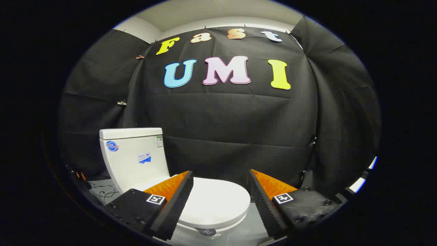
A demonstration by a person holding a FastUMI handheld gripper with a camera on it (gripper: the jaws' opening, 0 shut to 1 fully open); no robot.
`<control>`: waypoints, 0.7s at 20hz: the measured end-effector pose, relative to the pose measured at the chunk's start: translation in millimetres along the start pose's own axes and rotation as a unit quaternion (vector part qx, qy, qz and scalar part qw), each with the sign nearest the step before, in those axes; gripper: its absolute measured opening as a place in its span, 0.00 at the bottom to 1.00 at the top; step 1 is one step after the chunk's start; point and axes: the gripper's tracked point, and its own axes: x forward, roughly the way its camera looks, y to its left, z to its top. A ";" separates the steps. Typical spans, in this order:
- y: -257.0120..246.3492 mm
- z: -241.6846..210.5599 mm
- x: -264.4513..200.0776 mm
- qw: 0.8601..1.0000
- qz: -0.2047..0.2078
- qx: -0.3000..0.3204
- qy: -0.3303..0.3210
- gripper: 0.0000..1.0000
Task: Open the toilet lid.
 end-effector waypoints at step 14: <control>-3.5 -5.1 0.8 1.000 -0.005 0.005 0.008 0.99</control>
